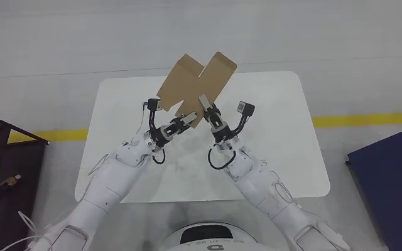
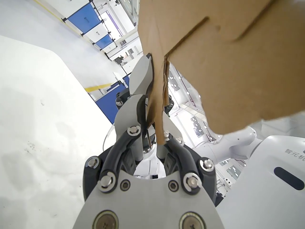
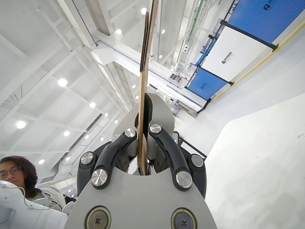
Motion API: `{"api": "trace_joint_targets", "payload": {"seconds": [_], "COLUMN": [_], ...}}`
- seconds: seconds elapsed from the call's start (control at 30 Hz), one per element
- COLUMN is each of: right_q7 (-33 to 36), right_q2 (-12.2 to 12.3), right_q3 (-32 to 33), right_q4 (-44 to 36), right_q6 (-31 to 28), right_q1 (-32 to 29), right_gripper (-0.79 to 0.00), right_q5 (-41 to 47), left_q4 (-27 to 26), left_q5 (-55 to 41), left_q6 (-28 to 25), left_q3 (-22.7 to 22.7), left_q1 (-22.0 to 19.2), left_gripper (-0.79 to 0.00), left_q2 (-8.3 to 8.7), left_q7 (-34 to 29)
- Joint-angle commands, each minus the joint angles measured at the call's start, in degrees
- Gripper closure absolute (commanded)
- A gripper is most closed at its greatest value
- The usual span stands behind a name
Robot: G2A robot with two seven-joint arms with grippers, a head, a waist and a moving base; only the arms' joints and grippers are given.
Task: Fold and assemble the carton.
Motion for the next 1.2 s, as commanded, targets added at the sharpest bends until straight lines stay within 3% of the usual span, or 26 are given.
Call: {"api": "trace_joint_targets", "payload": {"seconds": [0.0,0.03,0.1,0.13,0.17,0.4,0.6,0.77,0.97,1.03,1.07,1.17], "right_q7": [-0.4,-0.5,-0.7,-0.7,-0.6,0.1,4.6,14.9,35.1,40.0,42.1,46.6], "right_q2": [-0.1,-0.1,-0.2,-0.3,-0.3,-0.5,0.2,1.0,2.7,3.2,3.3,3.7], "right_q3": [0.4,0.6,0.8,0.9,1.0,2.4,6.5,8.5,11.6,13.1,13.7,14.9], "right_q4": [0.0,-0.1,-0.1,-0.1,-0.2,-1.0,-2.5,-4.5,-6.8,-7.3,-7.5,-7.9], "right_q6": [-0.1,-0.1,0.0,0.0,0.1,-1.4,-4.2,-3.5,6.0,7.6,8.2,10.1], "right_q1": [0.0,-0.1,-0.2,-0.2,-0.2,-0.4,-0.9,-1.6,-3.0,-3.8,-4.1,-4.6], "right_gripper": [-0.080,-0.237,-0.376,-0.536,-0.785,-0.785,-0.785,-0.785,-0.785,-0.717,-0.622,-0.486], "right_q5": [-0.3,-0.4,-0.8,-1.0,-1.3,1.4,12.8,27.9,47.8,51.1,52.4,54.4], "left_q4": [0.1,0.1,0.1,0.1,0.0,-1.2,-3.6,-7.5,-11.9,-13.1,-13.7,-15.1], "left_q5": [0.2,0.3,0.4,0.4,0.3,-1.7,-4.2,-7.4,-9.4,-10.1,-10.6,-11.0], "left_q6": [-0.2,-0.3,-0.4,-0.5,-0.6,-1.9,-2.9,-3.2,-2.1,-1.5,-0.9,0.5], "left_q3": [-0.1,-0.2,-0.5,-0.6,-0.7,-1.9,-5.2,-7.5,-11.2,-11.9,-11.9,-11.8], "left_q1": [0.1,0.1,0.2,0.3,0.3,0.9,2.2,3.6,5.7,6.2,6.4,6.7], "left_gripper": [0.000,0.000,0.000,0.000,0.000,0.000,0.000,0.000,0.000,0.000,0.000,0.000], "left_q2": [-0.08,-0.10,-0.12,-0.13,-0.14,0.23,1.65,3.17,5.56,6.26,6.58,7.48], "left_q7": [0.0,0.0,-0.1,-0.3,-0.4,-4.0,-10.3,-17.5,-18.6,-19.2,-19.8,-21.2]}}
